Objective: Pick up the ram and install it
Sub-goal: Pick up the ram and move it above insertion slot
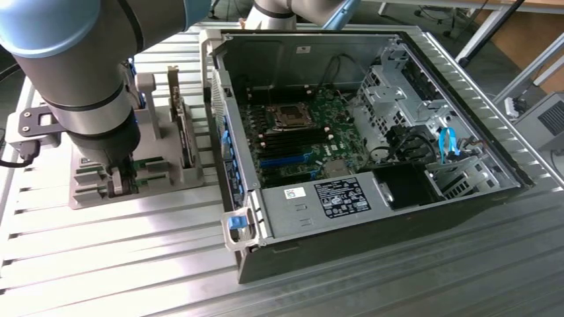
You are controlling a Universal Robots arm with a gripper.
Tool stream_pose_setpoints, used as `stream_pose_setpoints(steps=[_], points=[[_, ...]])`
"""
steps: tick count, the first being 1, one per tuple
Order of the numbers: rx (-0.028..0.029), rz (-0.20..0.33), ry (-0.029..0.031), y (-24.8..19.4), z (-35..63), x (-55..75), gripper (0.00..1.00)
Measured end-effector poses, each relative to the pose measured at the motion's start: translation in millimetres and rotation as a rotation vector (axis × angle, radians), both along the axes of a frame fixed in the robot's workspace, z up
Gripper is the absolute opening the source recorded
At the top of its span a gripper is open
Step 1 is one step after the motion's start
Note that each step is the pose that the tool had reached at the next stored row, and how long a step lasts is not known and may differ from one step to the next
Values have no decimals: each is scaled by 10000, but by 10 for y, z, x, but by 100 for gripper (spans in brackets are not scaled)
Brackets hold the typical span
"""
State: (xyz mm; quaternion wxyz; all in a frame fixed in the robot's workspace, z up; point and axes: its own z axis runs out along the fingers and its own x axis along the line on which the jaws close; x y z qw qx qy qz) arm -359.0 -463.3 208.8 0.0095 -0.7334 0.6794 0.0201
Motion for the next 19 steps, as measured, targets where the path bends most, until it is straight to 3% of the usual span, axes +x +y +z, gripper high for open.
stream_pose_setpoints(steps=[12, 19], points=[[0, 0, 0, 46, -21, -56, 35], [-1, 0, 0, 48, -22, -57, 34]])
